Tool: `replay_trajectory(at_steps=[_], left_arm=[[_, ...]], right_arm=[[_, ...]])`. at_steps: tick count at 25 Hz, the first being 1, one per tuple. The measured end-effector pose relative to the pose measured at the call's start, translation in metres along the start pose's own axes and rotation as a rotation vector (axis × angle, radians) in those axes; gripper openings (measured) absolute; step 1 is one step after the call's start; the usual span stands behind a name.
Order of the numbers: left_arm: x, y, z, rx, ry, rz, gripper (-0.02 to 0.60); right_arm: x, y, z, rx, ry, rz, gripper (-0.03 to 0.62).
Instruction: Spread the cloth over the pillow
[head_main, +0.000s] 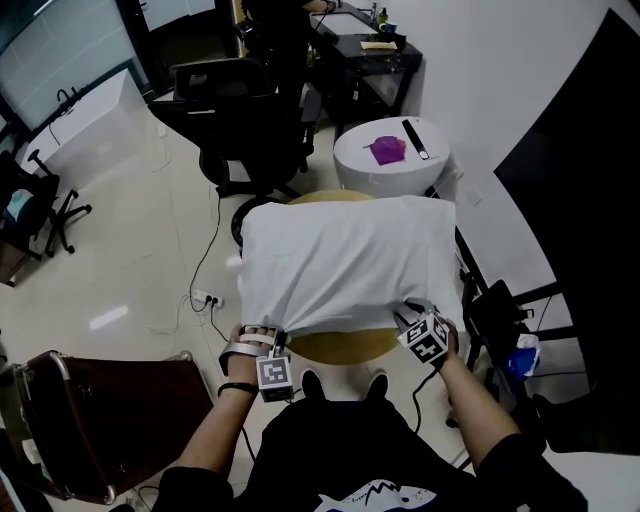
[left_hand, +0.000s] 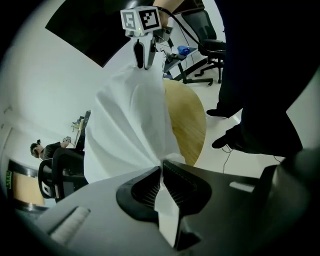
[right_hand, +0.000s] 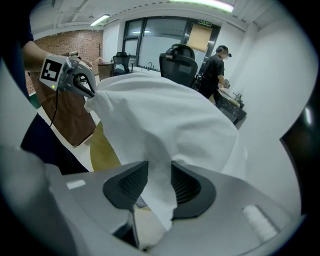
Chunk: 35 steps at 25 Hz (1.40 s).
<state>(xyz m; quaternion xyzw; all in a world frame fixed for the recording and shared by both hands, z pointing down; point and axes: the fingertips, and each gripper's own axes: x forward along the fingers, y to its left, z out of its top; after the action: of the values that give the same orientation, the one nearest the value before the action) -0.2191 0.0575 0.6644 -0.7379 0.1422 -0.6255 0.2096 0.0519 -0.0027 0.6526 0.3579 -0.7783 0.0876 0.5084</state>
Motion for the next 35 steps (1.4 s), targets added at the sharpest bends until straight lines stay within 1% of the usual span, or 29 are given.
replay_trajectory(at_steps=[4, 8, 10, 13, 14, 16, 18, 21, 23, 25, 27, 30, 32, 33, 35], left_arm=[[0.002, 0.001, 0.001, -0.033, -0.039, -0.024, 0.023], [-0.005, 0.003, 0.002, -0.089, -0.084, -0.054, 0.07], [-0.012, 0.002, 0.001, -0.128, -0.102, -0.074, 0.102], [-0.024, -0.002, -0.008, -0.211, -0.112, -0.098, 0.151], [-0.027, -0.003, -0.014, -0.236, -0.107, -0.097, 0.167], [-0.033, -0.004, -0.027, -0.276, -0.079, -0.082, 0.167], [-0.04, -0.005, -0.042, -0.336, -0.045, -0.072, 0.167], [-0.045, -0.005, -0.061, -0.461, 0.004, -0.06, 0.167], [-0.043, -0.007, -0.069, -0.557, 0.021, -0.071, 0.167], [-0.037, -0.009, -0.076, -0.642, 0.047, -0.088, 0.192], [-0.028, -0.012, -0.084, -0.7, 0.086, -0.1, 0.204], [-0.017, -0.014, -0.094, -0.754, 0.129, -0.089, 0.201], [-0.013, -0.015, -0.098, -0.755, 0.16, -0.083, 0.187], [-0.012, -0.015, -0.099, -0.75, 0.174, -0.083, 0.161], [-0.009, -0.016, -0.101, -0.748, 0.188, -0.087, 0.087]], right_arm=[[-0.023, 0.002, 0.024, 0.001, -0.067, -0.029, 0.156], [-0.045, 0.0, 0.063, 0.005, -0.161, -0.049, 0.156], [-0.055, 0.001, 0.084, 0.002, -0.211, -0.045, 0.156], [-0.065, 0.007, 0.113, -0.035, -0.271, -0.029, 0.156], [-0.067, 0.008, 0.122, -0.051, -0.289, -0.022, 0.156], [-0.067, 0.01, 0.137, -0.08, -0.321, -0.004, 0.156], [-0.065, 0.013, 0.148, -0.105, -0.352, 0.026, 0.156], [-0.06, 0.02, 0.162, -0.142, -0.392, 0.088, 0.156], [-0.059, 0.022, 0.168, -0.168, -0.409, 0.116, 0.156], [-0.058, 0.022, 0.173, -0.191, -0.423, 0.138, 0.156], [-0.057, 0.025, 0.176, -0.22, -0.437, 0.168, 0.156], [-0.055, 0.029, 0.175, -0.267, -0.447, 0.208, 0.156], [-0.052, 0.03, 0.172, -0.286, -0.448, 0.227, 0.156], [-0.051, 0.031, 0.171, -0.289, -0.449, 0.235, 0.156], [-0.05, 0.031, 0.167, -0.29, -0.449, 0.25, 0.156]])
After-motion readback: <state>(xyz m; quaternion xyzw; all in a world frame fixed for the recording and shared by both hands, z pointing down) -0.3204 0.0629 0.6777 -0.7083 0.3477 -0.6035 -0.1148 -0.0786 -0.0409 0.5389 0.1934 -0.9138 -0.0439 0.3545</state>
